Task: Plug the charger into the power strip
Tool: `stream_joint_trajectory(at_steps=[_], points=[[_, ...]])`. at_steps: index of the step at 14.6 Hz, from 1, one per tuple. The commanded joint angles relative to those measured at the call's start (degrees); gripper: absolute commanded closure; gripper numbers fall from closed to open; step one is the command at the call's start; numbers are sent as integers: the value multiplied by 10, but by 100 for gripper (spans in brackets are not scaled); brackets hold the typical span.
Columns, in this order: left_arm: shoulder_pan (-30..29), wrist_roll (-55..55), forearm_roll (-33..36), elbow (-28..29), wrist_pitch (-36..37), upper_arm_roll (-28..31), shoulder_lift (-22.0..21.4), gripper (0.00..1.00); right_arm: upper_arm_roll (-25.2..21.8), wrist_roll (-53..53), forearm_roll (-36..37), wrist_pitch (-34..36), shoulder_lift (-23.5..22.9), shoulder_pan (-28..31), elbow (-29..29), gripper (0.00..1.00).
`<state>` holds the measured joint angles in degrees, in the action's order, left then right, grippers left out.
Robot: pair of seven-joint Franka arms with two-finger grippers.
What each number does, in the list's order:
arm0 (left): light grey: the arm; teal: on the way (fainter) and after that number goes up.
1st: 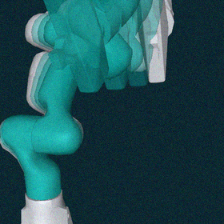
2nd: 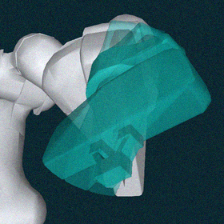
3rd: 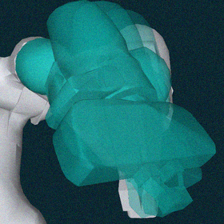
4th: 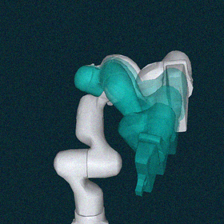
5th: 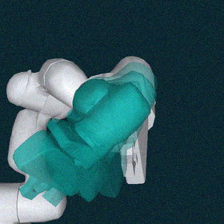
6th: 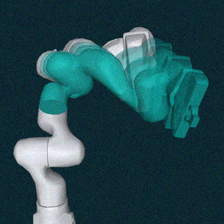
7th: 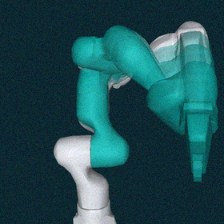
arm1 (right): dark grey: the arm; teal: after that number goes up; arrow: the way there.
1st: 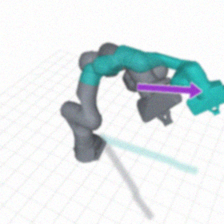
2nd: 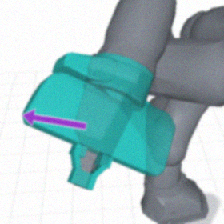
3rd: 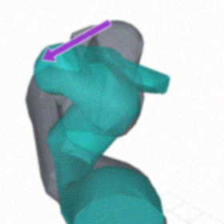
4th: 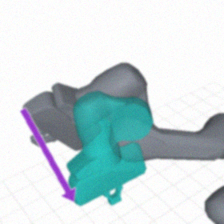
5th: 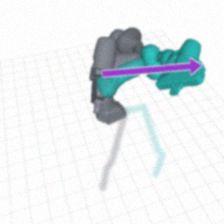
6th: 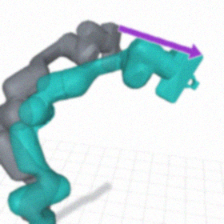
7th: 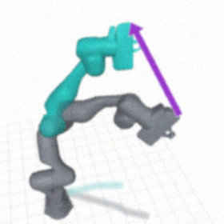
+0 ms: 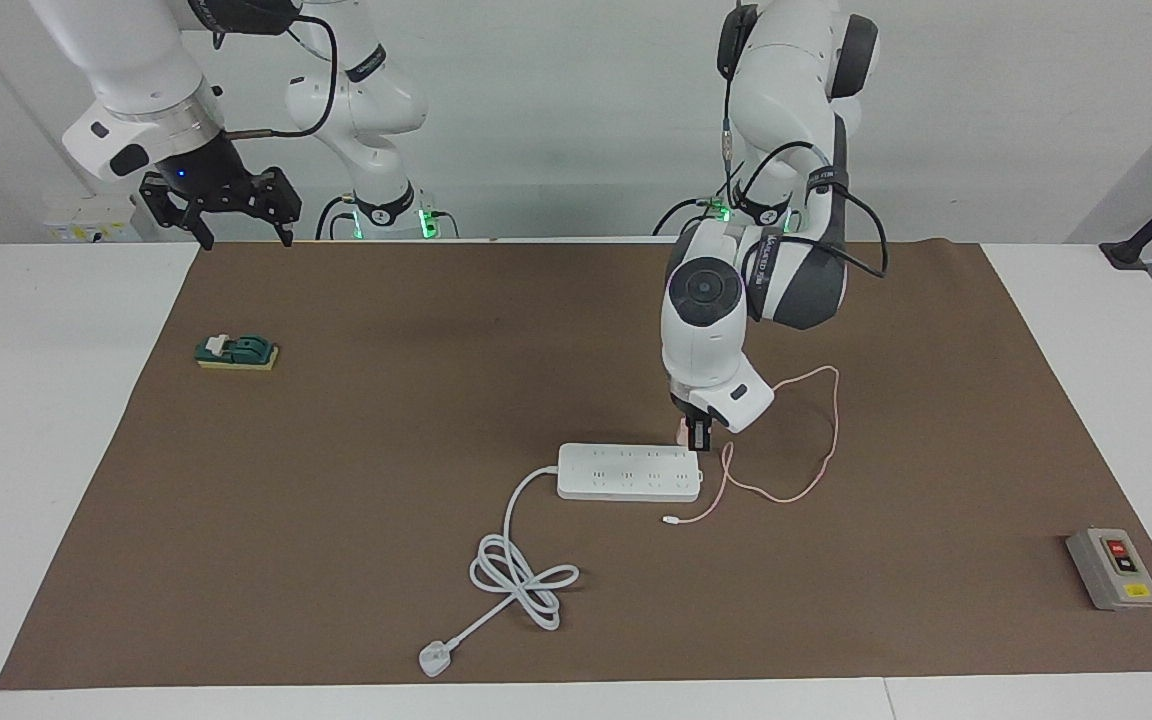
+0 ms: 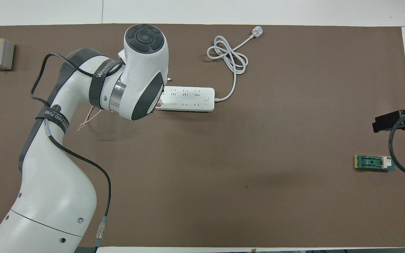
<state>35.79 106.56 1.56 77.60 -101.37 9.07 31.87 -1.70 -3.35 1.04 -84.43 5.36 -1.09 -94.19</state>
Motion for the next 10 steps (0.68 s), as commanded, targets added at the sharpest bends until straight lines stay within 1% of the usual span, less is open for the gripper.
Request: stream_joint_trajectory(at_steps=[1,4,8,10], points=[[-1,9,10,-17,-7,5,10,100,6,5,3,1,9,9,-7,0],[-8,8,10,-17,-11,5,11,100,6,5,3,1,9,8,-7,0],[-3,9,3,-17,-13,5,16,100,6,4,3,1,9,9,-7,0],[1,11,-1,-16,-34,5,15,100,5,4,3,1,9,10,-7,0]])
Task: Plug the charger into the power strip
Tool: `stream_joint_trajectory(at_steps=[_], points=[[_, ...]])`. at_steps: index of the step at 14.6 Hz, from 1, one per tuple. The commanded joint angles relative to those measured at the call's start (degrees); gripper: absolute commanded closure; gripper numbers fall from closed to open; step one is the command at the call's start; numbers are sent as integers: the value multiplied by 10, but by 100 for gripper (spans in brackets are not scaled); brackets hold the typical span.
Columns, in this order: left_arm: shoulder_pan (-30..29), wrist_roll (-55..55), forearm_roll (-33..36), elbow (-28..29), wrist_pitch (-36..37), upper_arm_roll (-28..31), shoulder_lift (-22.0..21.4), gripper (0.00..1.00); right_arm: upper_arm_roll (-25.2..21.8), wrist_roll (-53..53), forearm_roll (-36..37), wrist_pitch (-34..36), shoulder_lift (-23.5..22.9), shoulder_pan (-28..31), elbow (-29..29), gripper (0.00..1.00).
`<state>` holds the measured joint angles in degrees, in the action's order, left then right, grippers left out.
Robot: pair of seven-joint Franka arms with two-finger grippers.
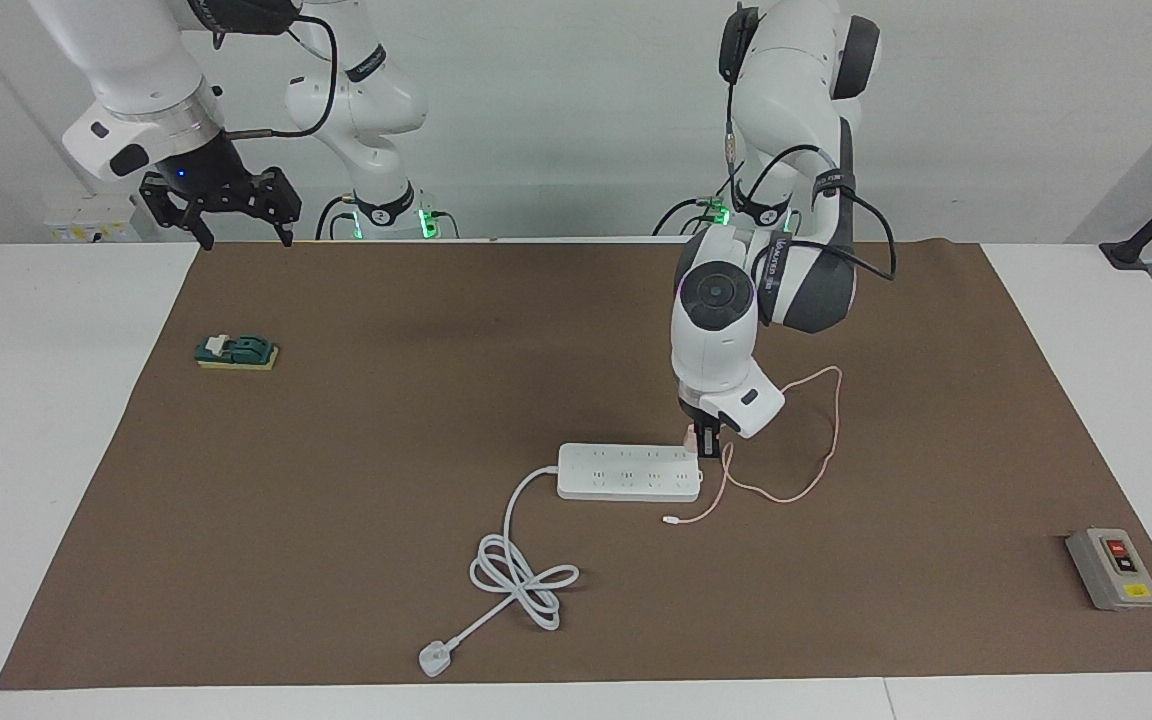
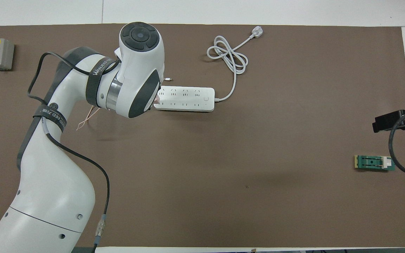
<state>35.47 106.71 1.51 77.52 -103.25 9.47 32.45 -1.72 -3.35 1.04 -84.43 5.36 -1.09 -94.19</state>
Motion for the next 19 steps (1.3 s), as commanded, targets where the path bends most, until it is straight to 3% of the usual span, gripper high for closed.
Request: stream_joint_trajectory(at_steps=[1,19], points=[[5,10,-1,-15,-17,1,9,100,5,4,3,1,9,10,-7,0],[15,8,1,54,-46,1,-2,100,4,4,1,0,9,20,-7,0]])
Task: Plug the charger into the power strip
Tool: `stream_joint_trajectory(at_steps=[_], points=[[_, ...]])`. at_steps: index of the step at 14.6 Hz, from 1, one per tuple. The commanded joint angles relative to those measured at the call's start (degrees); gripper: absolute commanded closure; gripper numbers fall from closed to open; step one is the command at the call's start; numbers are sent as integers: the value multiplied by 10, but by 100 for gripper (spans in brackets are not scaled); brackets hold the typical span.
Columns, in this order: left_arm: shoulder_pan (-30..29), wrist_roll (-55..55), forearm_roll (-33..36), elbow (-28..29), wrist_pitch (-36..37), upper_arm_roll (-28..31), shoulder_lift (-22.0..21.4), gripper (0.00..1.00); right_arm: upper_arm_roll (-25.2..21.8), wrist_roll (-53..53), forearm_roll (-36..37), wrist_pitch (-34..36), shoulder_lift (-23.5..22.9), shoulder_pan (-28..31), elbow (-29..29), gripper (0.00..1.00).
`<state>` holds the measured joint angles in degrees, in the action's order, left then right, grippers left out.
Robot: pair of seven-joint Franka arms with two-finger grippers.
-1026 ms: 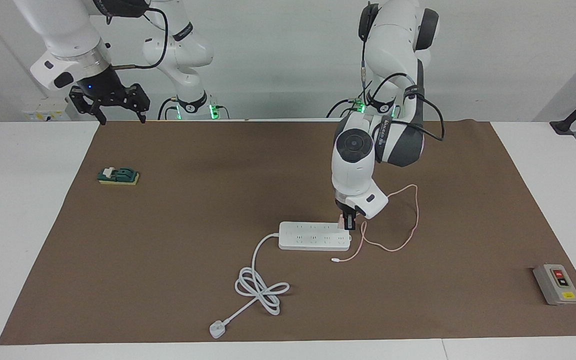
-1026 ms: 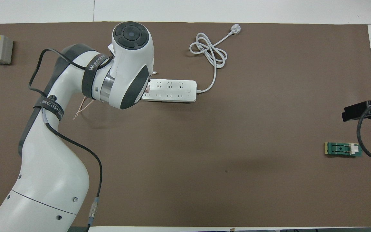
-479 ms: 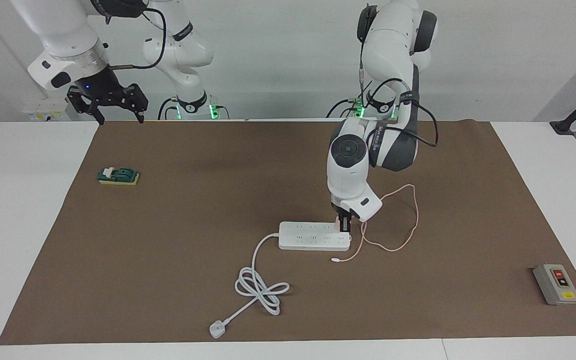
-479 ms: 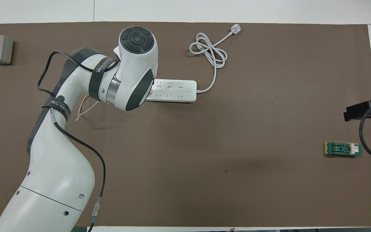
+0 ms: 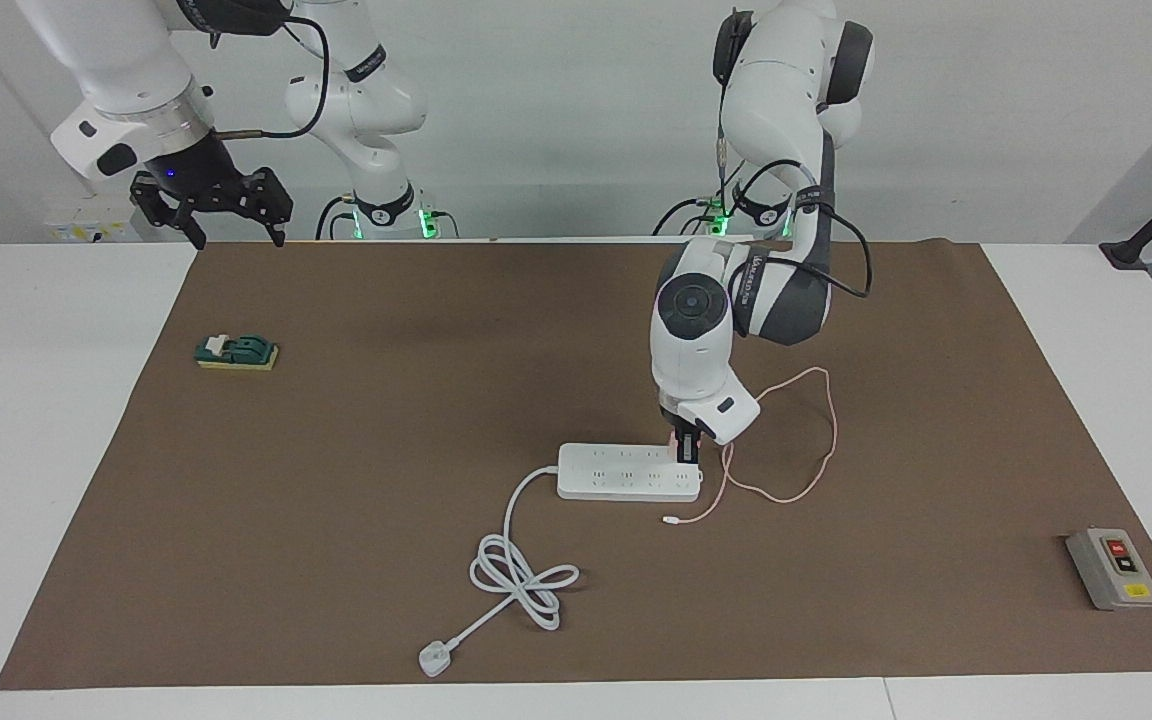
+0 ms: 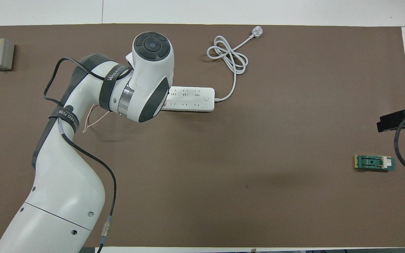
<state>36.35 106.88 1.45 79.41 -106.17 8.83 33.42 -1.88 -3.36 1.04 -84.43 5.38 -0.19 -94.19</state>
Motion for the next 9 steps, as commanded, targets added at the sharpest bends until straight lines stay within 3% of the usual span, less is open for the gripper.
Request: stream_joint_trajectory(at_steps=[1,9], points=[[6,6,2,36,-18,7,-13,100,7,4,1,0,9,11,-7,0],[6,3,3,69,-53,7,-22,100,6,4,1,-4,8,12,-7,0]])
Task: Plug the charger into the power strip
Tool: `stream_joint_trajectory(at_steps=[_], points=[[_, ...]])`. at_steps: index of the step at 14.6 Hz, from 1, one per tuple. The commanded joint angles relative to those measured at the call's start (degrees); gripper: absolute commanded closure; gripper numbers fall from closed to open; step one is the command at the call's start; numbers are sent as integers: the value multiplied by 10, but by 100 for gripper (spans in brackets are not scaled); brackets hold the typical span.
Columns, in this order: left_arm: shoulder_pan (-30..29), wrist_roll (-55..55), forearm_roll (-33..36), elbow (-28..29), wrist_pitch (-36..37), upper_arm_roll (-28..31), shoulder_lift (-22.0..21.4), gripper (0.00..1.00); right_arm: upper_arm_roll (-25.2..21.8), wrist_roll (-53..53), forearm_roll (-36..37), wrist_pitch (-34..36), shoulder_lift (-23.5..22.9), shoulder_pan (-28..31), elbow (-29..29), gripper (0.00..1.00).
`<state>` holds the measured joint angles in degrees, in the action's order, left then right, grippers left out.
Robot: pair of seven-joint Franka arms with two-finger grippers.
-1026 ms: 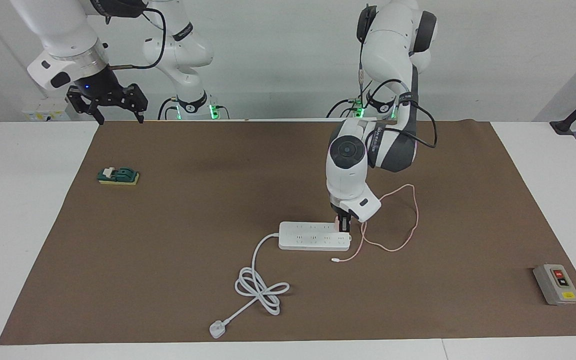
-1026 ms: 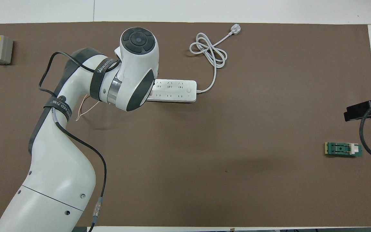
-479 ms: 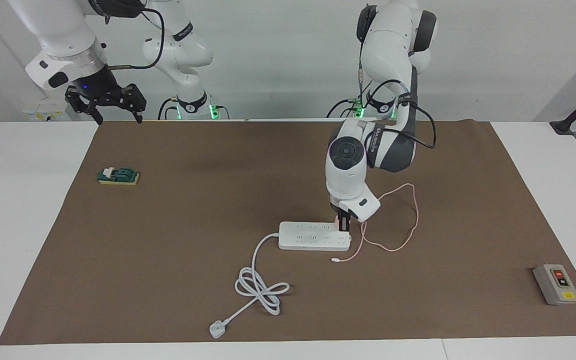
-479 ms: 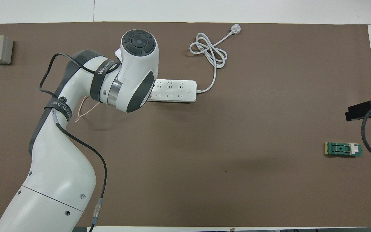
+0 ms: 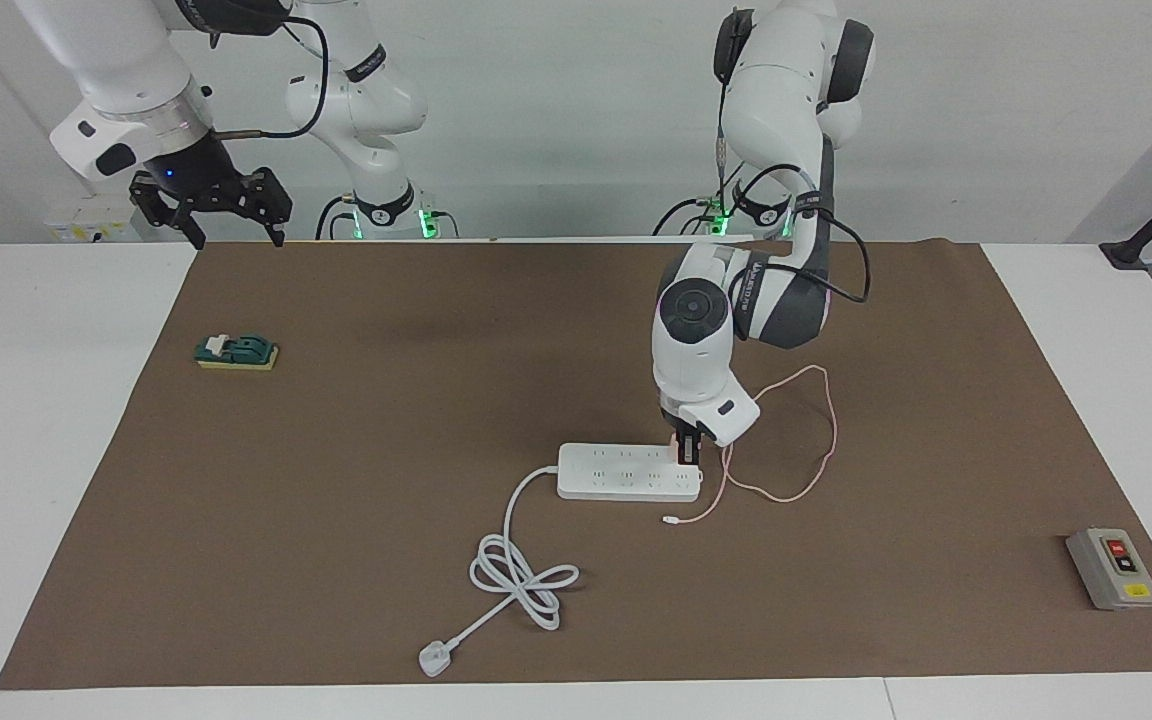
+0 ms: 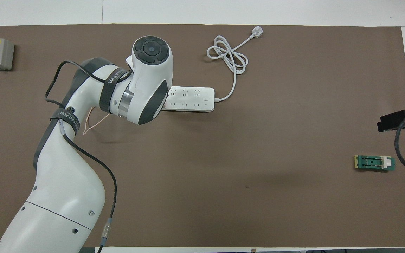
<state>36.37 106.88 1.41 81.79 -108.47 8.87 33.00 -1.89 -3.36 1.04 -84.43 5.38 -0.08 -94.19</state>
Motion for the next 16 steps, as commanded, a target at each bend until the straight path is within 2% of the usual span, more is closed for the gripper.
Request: stream_joint_trajectory(at_steps=[1,8,16], points=[[8,4,3,55,-37,7,-22,100,6,4,1,-4,8,10,-7,0],[31,8,3,107,-81,8,-39,100,6,5,2,-4,8,10,-7,0],[47,25,4,87,-65,9,-12,100,6,5,2,0,9,11,-8,0]])
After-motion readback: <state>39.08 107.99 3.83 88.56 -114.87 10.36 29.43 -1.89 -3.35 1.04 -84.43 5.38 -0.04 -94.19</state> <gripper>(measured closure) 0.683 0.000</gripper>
